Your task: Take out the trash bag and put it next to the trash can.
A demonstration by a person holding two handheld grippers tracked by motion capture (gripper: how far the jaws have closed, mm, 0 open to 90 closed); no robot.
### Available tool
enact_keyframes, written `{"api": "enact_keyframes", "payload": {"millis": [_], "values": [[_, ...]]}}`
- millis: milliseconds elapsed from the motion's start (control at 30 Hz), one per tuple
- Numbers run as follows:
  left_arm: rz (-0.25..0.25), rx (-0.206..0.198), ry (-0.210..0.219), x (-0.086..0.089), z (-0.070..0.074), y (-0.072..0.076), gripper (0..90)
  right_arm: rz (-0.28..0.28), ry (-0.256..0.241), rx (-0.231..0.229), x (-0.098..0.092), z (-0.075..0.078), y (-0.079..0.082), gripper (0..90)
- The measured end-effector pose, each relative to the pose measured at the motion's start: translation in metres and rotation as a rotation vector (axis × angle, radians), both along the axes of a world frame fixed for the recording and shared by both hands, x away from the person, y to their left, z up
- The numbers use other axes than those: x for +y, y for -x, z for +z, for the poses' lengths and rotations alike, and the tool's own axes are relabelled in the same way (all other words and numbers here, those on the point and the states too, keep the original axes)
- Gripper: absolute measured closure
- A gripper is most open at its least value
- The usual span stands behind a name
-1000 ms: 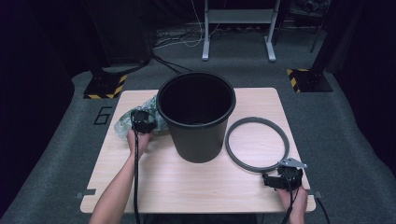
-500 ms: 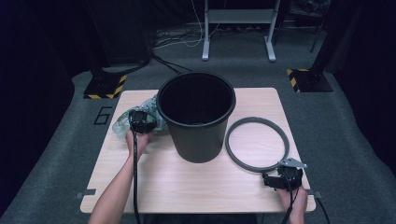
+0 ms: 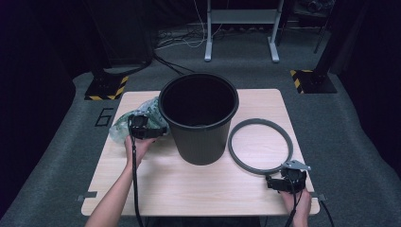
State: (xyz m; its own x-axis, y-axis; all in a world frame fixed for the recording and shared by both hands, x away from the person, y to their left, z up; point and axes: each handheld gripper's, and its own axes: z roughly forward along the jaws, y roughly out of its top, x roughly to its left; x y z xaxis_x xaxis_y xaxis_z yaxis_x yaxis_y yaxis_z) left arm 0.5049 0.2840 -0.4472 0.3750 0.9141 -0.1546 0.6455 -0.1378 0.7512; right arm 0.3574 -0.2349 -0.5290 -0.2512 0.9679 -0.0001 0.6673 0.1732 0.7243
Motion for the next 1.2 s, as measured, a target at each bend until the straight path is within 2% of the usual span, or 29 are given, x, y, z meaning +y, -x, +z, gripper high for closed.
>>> {"api": "enact_keyframes", "payload": {"millis": [67, 200, 433, 667, 733, 767, 967, 1100, 1200], "values": [[-0.022, 0.007, 0.019, 0.001, 0.001, 0.006, 0.1, 0.0, -0.001, 0.0, 0.0, 0.0, 0.0, 3.6], [-0.039, -0.014, 0.031, 0.003, 0.001, 0.02, 0.1, 0.001, 0.0, -0.001, 0.0, 0.0, 0.0, 3.7], [-0.044, -0.053, 0.014, 0.004, 0.002, 0.047, 0.0, 0.0, -0.001, 0.0, 0.0, 0.0, 0.0, 3.6], [-0.032, -0.078, -0.03, 0.007, -0.004, 0.073, 0.0, 0.002, 0.0, -0.002, 0.0, 0.0, 0.0, 3.7], [-0.033, -0.084, -0.072, 0.008, -0.007, 0.082, 0.0, 0.002, 0.0, -0.002, 0.0, 0.0, 0.0, 3.7], [-0.035, -0.085, -0.073, 0.008, -0.009, 0.086, 0.0, 0.002, 0.0, -0.002, 0.0, 0.0, 0.0, 3.7], [-0.036, -0.052, -0.055, 0.018, -0.024, 0.106, 0.0, 0.001, 0.001, -0.002, 0.0, 0.0, 0.0, 3.7], [-0.025, -0.039, -0.076, 0.025, -0.033, 0.118, 0.0, -0.002, -0.001, 0.001, 0.0, 0.0, 0.0, 3.6], [-0.018, -0.012, -0.106, 0.03, -0.045, 0.125, 0.0, -0.001, -0.001, 0.001, 0.0, 0.0, -0.001, 3.4]]}}
